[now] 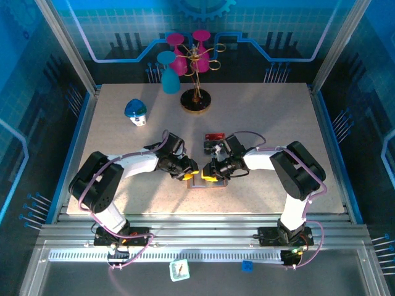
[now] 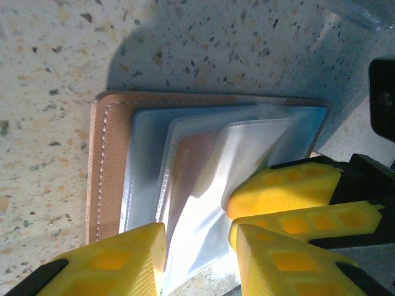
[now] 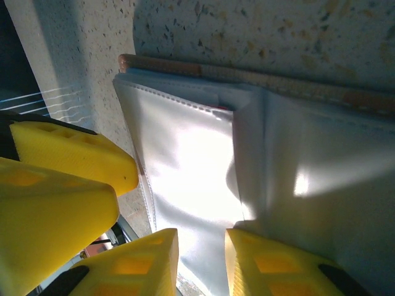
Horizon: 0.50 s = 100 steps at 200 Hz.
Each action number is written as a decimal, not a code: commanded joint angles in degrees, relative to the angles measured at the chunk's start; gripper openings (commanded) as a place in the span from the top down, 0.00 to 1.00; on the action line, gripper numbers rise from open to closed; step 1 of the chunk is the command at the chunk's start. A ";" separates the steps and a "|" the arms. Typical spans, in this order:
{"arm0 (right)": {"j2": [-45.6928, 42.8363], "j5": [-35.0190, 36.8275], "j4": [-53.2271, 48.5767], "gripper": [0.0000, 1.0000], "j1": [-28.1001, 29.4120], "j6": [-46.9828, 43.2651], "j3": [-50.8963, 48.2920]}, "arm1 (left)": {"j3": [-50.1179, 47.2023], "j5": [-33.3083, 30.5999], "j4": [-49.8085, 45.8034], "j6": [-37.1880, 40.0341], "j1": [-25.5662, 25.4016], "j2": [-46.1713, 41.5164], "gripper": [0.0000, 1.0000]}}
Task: Take the credit cards out of the card holder
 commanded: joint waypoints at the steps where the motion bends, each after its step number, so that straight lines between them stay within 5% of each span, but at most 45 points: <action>1: 0.93 0.20 -1.02 0.73 -0.42 0.90 -1.29 | 0.49 -0.59 -0.29 -1.08 -0.29 0.71 0.62; 100: 1.11 -0.39 1.16 0.75 -0.41 2.18 -2.45 | 0.14 1.08 2.49 -1.73 -0.27 3.06 0.70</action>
